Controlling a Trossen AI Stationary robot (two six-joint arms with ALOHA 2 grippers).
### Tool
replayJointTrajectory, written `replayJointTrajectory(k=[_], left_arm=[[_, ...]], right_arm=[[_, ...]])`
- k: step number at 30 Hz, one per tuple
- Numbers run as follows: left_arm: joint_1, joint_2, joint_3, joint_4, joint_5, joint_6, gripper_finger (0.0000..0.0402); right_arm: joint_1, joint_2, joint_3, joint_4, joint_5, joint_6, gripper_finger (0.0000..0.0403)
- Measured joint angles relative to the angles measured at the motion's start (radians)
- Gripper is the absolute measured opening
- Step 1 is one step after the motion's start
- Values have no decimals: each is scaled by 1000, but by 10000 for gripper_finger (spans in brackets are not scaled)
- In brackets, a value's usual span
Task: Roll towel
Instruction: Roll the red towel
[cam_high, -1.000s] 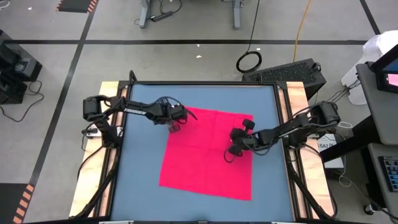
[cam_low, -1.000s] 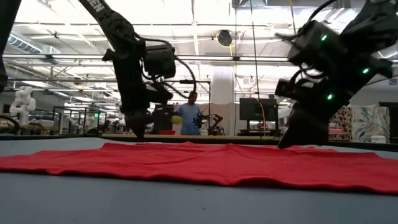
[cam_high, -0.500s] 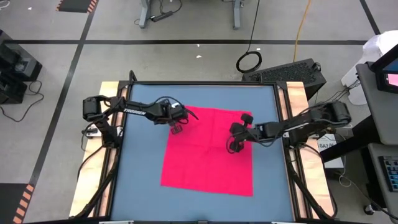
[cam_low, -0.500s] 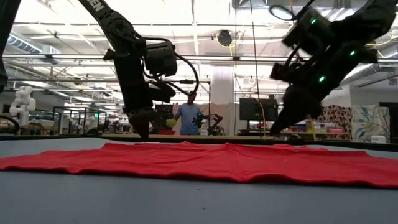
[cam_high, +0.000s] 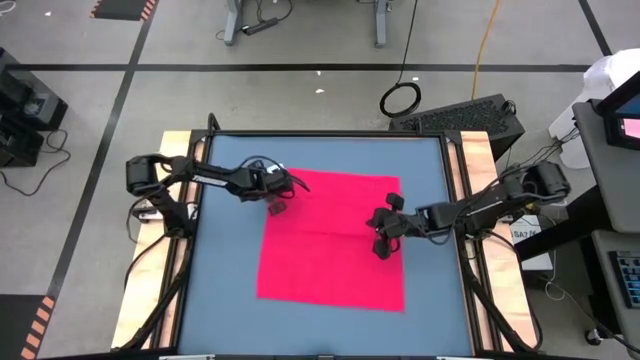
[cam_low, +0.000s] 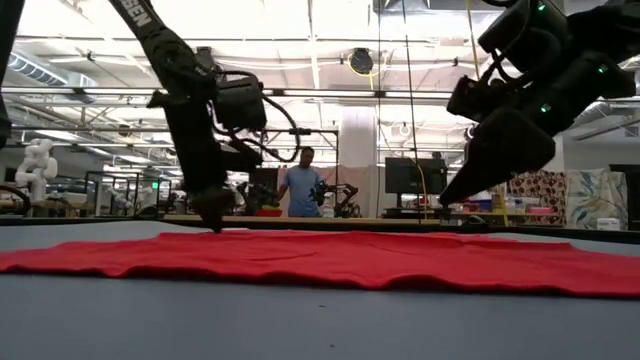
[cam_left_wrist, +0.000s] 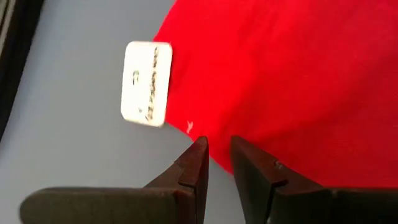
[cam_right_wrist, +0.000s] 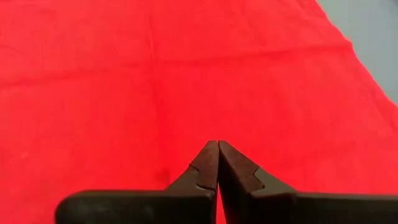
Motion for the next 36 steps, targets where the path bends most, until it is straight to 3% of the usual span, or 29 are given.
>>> replayJointTrajectory(k=[4, 12, 21, 26, 30, 36], left_arm=[[3, -84, 32, -76, -41, -33, 77], [31, -169, 33, -14, -49, 46, 77], [148, -171, 30, 25, 210, 18, 77], [147, -149, 31, 57, 194, 16, 80], [194, -126, 32, 68, 243, 53, 120], [253, -92, 30, 86, 387, 284, 221]], right_arm=[[10, 21, -15, 24, 32, -7, 0], [1, 26, -20, 79, 137, -75, 0], [-1, 26, -21, 110, 130, -165, 0], [-1, 26, -21, 113, 124, -161, 0], [0, 26, -21, 112, 124, -164, 0], [0, 26, -21, 111, 84, -165, 0]])
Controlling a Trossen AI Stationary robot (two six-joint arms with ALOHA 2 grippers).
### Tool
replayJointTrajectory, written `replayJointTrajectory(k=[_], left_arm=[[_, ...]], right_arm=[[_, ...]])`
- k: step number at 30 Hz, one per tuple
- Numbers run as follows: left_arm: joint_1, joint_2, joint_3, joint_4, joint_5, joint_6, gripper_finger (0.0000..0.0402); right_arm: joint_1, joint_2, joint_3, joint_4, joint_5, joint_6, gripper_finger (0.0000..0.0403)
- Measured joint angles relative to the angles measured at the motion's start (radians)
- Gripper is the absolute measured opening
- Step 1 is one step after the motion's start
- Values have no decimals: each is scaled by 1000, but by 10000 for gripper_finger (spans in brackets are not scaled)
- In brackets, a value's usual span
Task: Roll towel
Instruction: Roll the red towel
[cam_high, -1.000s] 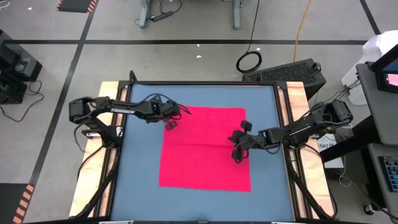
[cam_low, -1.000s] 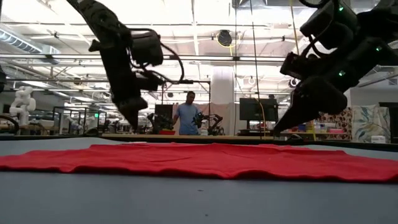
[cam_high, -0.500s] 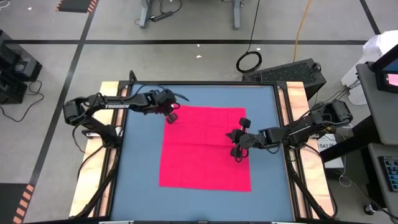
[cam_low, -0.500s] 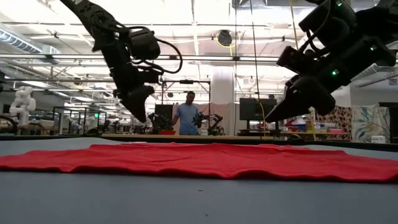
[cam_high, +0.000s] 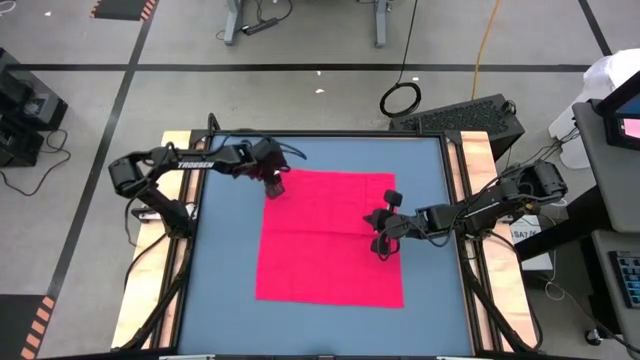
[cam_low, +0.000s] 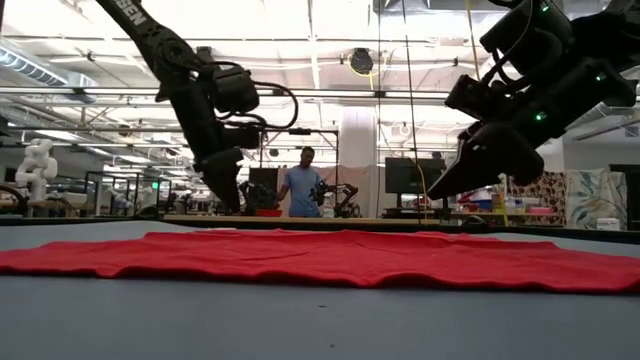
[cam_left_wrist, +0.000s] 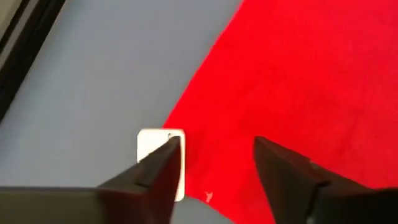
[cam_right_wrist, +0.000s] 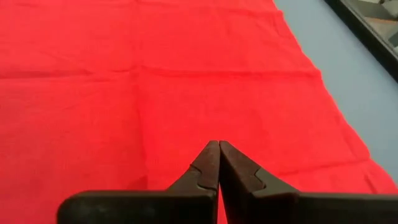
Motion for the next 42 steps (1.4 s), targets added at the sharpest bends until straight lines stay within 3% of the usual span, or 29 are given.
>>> replayJointTrajectory(k=[5, 9, 17, 29, 33, 40, 42], left_arm=[[4, 3, 0, 9, -31, 159, 260], [32, 4, 0, 8, -40, 191, 258], [91, 69, 0, 28, 52, 282, 247], [101, 153, 5, 33, 54, 281, 239], [101, 155, 4, 21, 93, 242, 183], [98, 156, 2, 10, 130, 228, 24], [98, 152, 1, 7, 133, 207, 10]], right_arm=[[0, 0, 0, 0, -12, -12, 0], [0, 0, 0, 1, -12, -18, 0], [0, 0, 0, 2, -12, -19, 0], [0, 0, 0, 4, -12, -19, 0], [0, 0, 0, 4, -12, -19, 0], [0, 0, 0, 3, -12, -19, 0], [0, 0, 0, 3, -12, -19, 0]])
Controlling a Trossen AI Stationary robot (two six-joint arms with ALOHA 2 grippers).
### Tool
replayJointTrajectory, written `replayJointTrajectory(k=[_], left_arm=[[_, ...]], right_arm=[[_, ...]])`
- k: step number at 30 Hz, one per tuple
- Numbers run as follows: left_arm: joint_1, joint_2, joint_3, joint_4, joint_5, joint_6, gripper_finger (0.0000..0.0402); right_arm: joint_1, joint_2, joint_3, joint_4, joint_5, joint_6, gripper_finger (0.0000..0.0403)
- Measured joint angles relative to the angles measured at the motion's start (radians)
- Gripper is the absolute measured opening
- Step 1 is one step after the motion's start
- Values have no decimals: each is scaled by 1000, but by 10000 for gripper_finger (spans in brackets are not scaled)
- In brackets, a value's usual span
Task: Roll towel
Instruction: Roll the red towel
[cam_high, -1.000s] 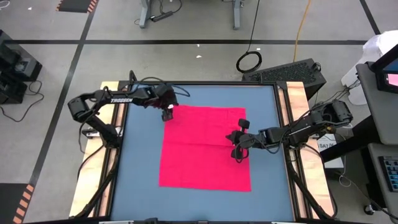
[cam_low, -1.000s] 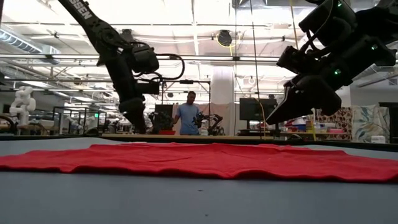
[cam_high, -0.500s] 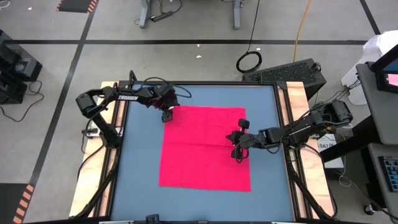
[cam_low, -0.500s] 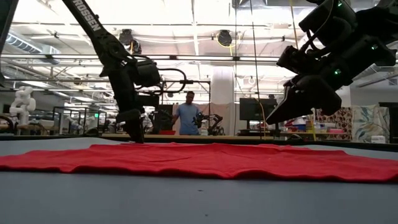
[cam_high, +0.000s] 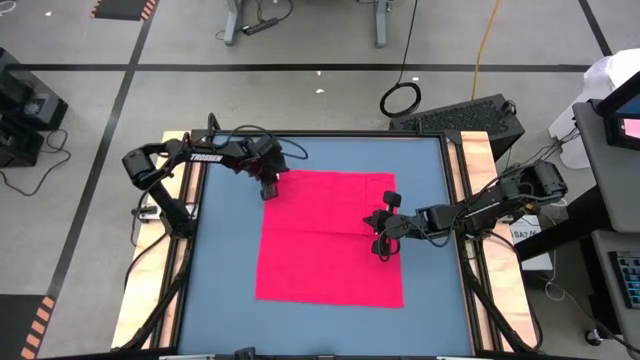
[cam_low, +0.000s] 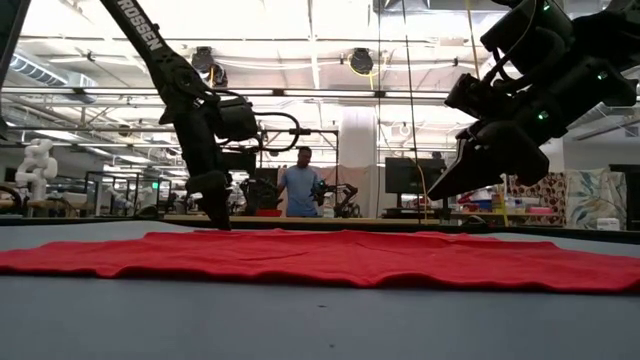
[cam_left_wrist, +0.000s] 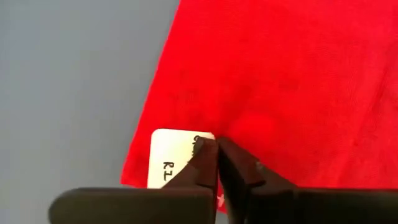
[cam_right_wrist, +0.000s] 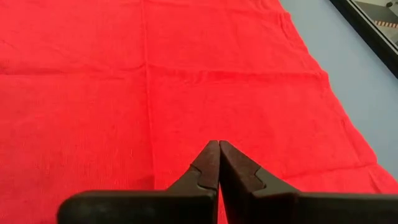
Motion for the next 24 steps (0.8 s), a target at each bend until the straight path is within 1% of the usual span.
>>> replayJointTrajectory(k=[3, 7, 11, 14, 19, 24], left_arm=[[1, -29, -2, -7, 5, -48, 23], [-3, -97, -6, -40, -30, -102, 44], [-5, -145, -4, -103, -135, -129, 66], [2, -154, -4, -92, -183, -135, 84], [31, -136, -4, -44, -177, -121, 119], [73, -114, -3, -6, -121, -50, 168]], right_arm=[[0, 0, 0, -3, 0, 5, 0], [0, 0, 0, -3, 0, 7, 0], [0, 0, 0, -3, 0, 8, 0], [0, 0, 0, -2, 1, 8, 0], [0, 0, 0, 4, 5, -3, 0], [0, 0, 0, 2, 3, -1, 0]])
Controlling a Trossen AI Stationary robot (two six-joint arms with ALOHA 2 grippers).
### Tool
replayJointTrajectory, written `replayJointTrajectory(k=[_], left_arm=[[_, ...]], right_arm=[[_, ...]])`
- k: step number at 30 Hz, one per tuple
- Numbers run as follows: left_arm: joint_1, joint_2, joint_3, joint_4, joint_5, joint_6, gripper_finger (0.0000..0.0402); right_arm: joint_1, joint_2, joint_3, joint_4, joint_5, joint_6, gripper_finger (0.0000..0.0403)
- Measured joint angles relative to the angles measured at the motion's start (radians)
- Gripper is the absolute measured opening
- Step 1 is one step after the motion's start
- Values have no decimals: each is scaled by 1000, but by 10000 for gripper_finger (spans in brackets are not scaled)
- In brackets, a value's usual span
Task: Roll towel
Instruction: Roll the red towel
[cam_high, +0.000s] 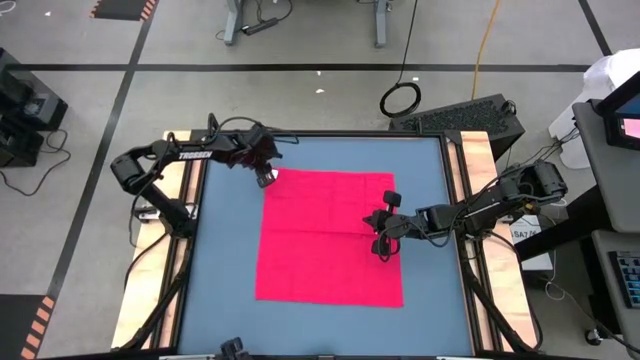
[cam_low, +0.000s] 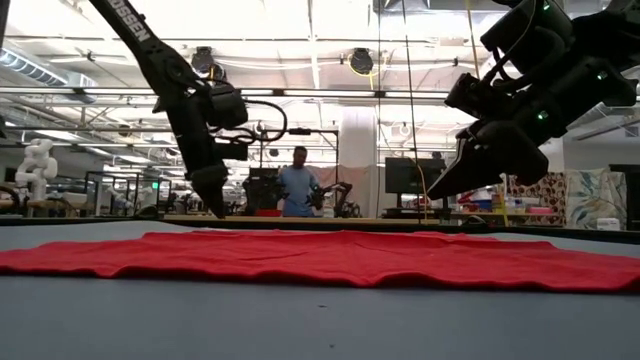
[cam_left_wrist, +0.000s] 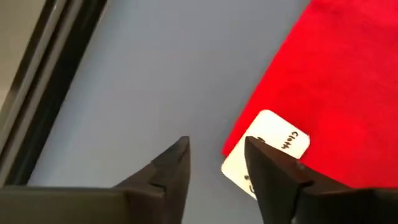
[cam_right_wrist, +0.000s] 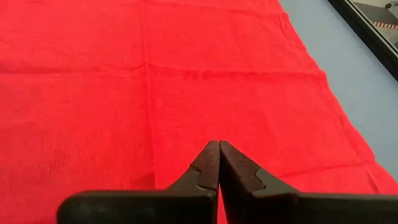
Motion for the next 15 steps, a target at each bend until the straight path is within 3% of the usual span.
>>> replayJointTrajectory(k=[6, 15], left_arm=[[16, 40, 1, 28, 108, 98, 221], [18, 106, 6, 35, 107, 133, 223]], right_arm=[[0, 0, 0, 0, -3, 1, 0], [0, 0, 0, -3, -3, -1, 0]])
